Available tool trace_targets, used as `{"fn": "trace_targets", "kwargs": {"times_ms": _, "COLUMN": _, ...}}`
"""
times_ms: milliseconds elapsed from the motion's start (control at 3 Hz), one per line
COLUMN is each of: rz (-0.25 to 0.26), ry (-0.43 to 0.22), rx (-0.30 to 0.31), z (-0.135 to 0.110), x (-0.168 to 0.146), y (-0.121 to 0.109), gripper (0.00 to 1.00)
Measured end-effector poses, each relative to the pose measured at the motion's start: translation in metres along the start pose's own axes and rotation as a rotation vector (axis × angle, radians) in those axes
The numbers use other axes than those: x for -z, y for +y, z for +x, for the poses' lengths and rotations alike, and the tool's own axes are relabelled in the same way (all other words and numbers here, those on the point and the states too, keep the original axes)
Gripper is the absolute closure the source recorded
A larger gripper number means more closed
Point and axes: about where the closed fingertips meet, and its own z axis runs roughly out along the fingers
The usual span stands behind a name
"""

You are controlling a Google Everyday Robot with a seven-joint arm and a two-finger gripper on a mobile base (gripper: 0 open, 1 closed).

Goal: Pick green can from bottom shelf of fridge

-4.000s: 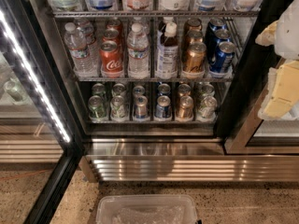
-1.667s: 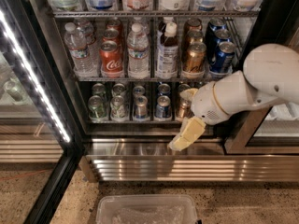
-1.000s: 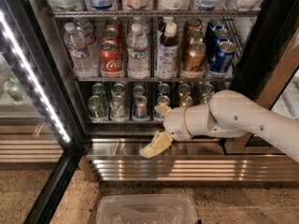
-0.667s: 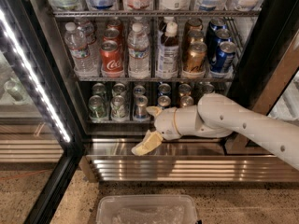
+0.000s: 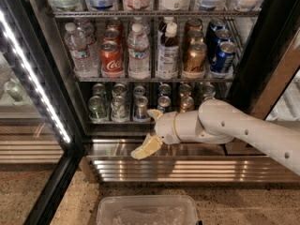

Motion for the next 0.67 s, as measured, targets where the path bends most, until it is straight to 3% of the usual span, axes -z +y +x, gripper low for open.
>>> {"fn": "trace_targets", "kwargs": {"times_ms": 333, "rz": 0.015, "ry": -0.104, "rx": -0.026, "z": -0.006, "x": -0.030, "y": 0.006, "gripper": 0.00}}
{"fn": "trace_targets", "kwargs": {"times_ms": 667, "rz": -0.052, "ry": -0.198, "rx": -0.099, "z": 0.008, "x": -0.091, "y": 0.010, "gripper": 0.00}}
